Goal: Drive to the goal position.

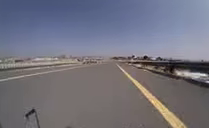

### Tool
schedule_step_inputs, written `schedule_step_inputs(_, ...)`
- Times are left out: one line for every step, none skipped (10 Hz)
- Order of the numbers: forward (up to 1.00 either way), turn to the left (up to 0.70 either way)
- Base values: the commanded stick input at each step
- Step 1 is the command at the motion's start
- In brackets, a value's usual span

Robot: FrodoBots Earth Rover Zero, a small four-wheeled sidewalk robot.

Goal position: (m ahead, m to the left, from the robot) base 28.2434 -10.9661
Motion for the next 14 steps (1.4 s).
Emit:
schedule_step_inputs(1.0,0.0)
schedule_step_inputs(1.0,0.0)
schedule_step_inputs(1.0,0.0)
schedule_step_inputs(1.0,0.0)
schedule_step_inputs(1.0,0.0)
schedule_step_inputs(1.0,0.0)
schedule_step_inputs(1.0,-0.27)
schedule_step_inputs(1.0,-0.27)
schedule_step_inputs(1.0,0.0)
schedule_step_inputs(1.0,0.0)
schedule_step_inputs(1.0,0.0)
schedule_step_inputs(1.0,0.0)
schedule_step_inputs(1.0,0.0)
schedule_step_inputs(1.0,0.0)
